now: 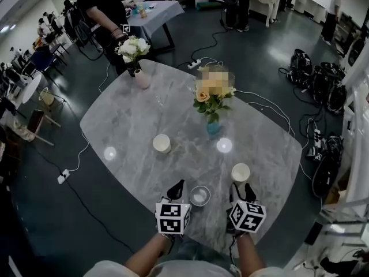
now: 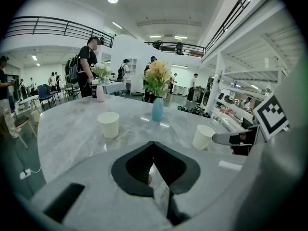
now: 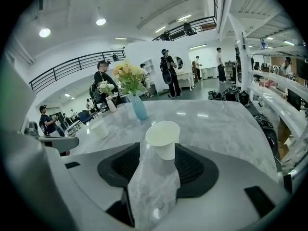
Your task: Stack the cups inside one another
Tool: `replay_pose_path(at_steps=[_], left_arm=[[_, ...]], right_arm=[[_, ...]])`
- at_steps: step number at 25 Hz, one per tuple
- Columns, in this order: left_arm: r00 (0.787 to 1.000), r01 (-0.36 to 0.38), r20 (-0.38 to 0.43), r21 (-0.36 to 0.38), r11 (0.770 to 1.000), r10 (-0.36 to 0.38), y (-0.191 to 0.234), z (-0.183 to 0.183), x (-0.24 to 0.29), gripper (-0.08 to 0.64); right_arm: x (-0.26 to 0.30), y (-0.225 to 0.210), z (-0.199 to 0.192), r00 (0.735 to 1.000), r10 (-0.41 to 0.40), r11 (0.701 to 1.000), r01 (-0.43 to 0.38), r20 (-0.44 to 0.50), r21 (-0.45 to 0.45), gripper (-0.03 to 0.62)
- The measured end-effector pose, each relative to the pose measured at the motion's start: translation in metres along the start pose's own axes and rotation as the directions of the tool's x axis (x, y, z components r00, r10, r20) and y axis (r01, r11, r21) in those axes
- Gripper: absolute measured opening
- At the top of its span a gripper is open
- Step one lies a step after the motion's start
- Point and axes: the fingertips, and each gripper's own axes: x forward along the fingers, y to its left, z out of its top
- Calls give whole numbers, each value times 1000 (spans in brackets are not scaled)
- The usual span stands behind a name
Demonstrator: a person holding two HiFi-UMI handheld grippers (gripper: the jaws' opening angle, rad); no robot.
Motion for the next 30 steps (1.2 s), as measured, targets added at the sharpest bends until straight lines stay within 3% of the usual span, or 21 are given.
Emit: replay_pose_path(at_steps=[17,30], left_arm=[[998,-6,-69,-35,999,3,20,-20,38,-5],[996,-7,-90,-47,999,3,22,-24,47,-5]], right_arm=[[43,-12,-11,997,-40,999,40,-63,10,219],[52,-21,-6,996,-75,997,75,-56,1,219]])
